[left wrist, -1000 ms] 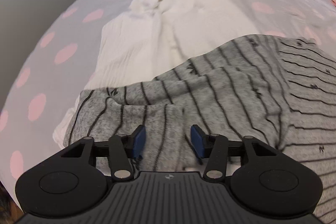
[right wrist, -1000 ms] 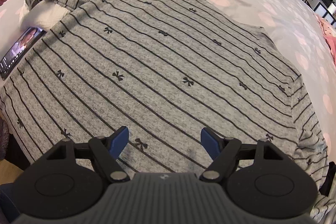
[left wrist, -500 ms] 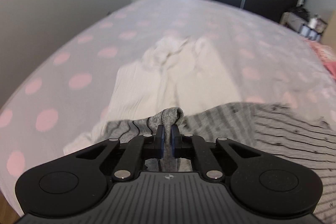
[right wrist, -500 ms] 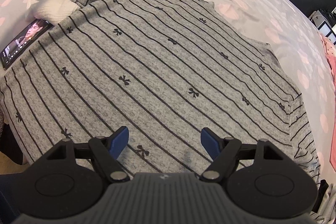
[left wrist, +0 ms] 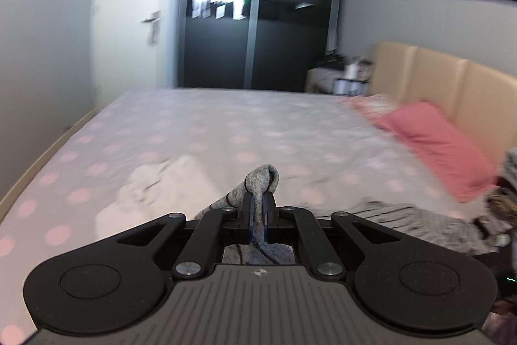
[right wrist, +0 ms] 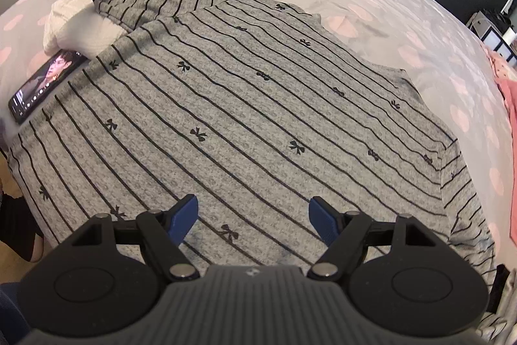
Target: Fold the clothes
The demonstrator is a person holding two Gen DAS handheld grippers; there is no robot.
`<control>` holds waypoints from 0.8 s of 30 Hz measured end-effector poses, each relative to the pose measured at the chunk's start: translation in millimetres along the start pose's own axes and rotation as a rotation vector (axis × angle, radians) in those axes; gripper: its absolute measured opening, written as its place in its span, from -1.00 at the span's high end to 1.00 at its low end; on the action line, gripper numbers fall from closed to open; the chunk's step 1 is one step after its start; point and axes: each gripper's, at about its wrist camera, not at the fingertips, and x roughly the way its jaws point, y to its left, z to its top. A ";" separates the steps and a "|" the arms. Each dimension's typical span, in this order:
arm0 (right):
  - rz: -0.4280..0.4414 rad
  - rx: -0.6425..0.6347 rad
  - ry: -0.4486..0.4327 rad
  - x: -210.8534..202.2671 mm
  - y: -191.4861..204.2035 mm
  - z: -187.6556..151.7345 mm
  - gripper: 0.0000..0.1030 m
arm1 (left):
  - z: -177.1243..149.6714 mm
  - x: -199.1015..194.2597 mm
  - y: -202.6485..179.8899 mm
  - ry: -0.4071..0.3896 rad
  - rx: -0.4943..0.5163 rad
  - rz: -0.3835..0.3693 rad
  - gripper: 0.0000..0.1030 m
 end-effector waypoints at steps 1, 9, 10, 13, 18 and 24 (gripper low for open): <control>0.001 0.004 -0.002 -1.3 0.0 -0.6 -0.51 | 0.8 -3.6 -7.1 -0.009 0.018 -0.032 0.94; -0.003 0.018 -0.031 -11.5 1.4 0.4 -0.51 | -24.3 15.2 -74.5 0.112 0.207 -0.215 0.94; -0.004 0.021 -0.034 -12.3 1.2 0.6 -0.51 | -31.2 20.5 -82.4 0.140 0.228 -0.234 0.94; -0.006 0.025 -0.041 -15.2 1.0 0.8 -0.51 | -54.6 32.5 -107.2 0.227 0.286 -0.292 0.94; -0.007 0.039 -0.045 -17.5 -1.4 -0.5 -0.51 | -110.1 48.0 -148.1 0.387 0.409 -0.361 0.94; 0.034 0.081 -0.059 -21.6 -3.6 -3.2 -0.47 | -170.8 61.8 -168.3 0.528 0.546 -0.371 0.94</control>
